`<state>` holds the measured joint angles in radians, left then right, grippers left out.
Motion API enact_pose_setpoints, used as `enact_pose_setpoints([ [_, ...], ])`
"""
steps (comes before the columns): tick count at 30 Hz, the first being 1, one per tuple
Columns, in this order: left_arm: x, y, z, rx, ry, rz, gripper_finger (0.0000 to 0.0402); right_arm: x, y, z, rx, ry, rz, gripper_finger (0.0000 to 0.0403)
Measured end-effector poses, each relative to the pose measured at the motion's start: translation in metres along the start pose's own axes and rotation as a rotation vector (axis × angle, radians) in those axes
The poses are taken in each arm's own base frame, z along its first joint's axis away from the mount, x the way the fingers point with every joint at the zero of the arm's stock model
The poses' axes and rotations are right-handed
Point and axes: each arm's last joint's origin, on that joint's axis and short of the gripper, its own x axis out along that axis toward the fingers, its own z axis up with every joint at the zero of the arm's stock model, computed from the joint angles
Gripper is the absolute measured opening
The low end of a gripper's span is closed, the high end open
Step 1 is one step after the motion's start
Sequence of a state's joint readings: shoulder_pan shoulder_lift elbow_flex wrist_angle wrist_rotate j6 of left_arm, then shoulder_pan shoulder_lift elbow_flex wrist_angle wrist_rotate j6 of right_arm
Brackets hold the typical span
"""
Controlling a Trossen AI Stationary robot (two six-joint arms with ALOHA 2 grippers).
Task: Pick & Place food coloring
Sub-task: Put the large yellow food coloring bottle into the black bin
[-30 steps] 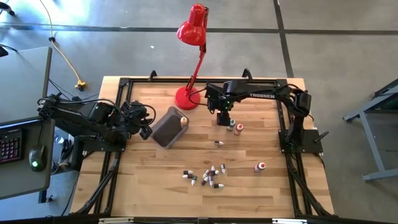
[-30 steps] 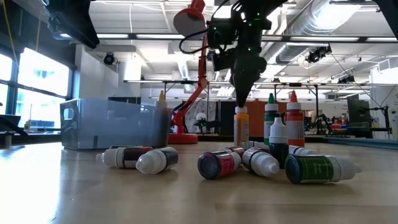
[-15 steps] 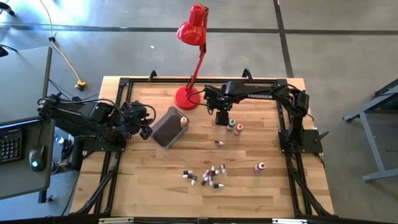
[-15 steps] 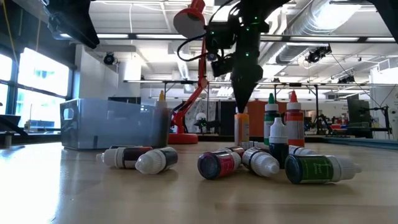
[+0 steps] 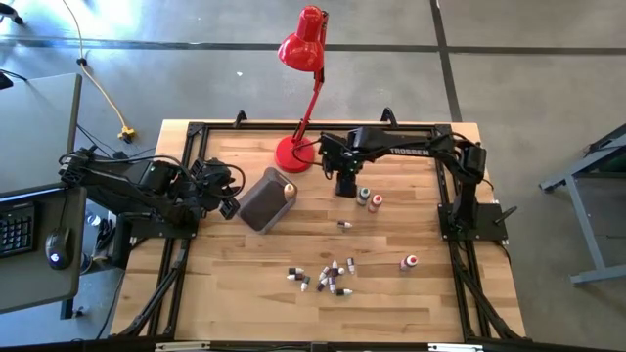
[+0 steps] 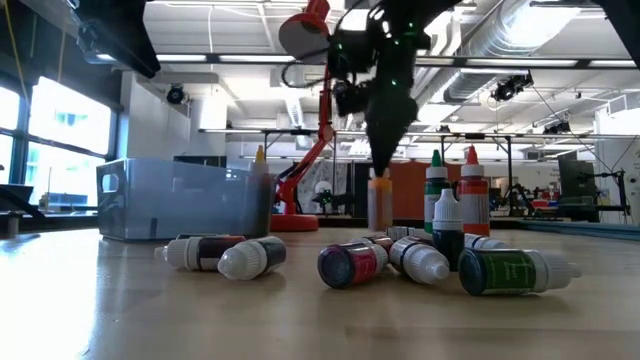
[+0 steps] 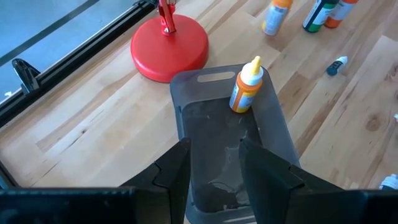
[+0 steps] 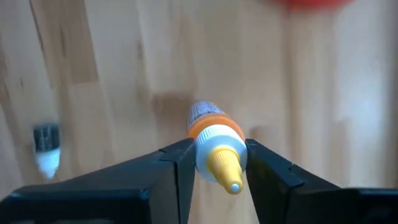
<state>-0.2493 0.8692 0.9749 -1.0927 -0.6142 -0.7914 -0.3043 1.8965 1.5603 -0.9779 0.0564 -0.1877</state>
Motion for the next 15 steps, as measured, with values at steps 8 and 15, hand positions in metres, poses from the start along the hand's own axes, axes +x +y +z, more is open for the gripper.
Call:
enact_pose_setpoints([
  [8, 0.000, 0.000, 0.001, -0.005, -0.009, 0.000, 0.0131, -0.069, -0.003, 0.050, -0.066, -0.380, -0.056, 0.0113],
  [15, 0.000, -0.002, 0.002, -0.016, -0.020, -0.012, 0.0131, -0.078, 0.017, 0.064, -0.198, -0.542, 0.018, 0.0113],
])
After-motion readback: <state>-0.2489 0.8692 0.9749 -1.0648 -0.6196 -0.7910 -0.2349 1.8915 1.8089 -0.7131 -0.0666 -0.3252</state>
